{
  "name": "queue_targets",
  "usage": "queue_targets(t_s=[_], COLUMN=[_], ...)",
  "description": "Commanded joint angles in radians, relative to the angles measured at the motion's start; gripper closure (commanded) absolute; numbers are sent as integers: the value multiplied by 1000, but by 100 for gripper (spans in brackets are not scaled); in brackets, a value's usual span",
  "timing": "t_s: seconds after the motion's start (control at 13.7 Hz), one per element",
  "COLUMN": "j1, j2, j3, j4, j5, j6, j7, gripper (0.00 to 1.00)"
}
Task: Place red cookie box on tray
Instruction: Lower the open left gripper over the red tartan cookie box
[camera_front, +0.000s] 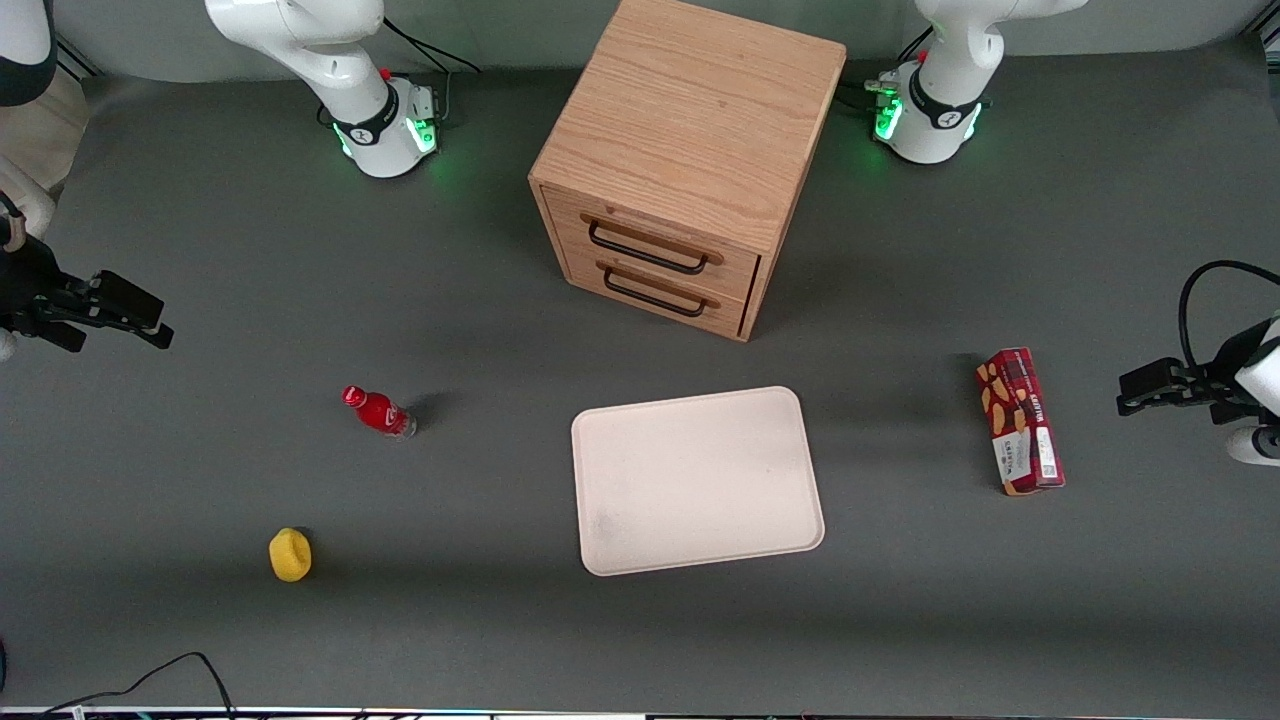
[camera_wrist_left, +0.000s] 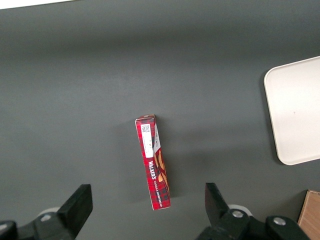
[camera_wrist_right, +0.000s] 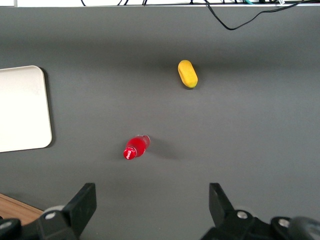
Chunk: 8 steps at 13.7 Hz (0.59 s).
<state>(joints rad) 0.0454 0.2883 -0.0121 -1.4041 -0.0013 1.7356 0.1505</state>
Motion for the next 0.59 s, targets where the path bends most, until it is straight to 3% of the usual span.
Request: queue_targets(t_s=[0.0,0.51], j1=[-7,-19], j2=[-3,-1], j3=[0,-6], j4=[10,1], j5=[-11,-8], j6=[-22,-25], j7=[9,20], gripper=[0,0])
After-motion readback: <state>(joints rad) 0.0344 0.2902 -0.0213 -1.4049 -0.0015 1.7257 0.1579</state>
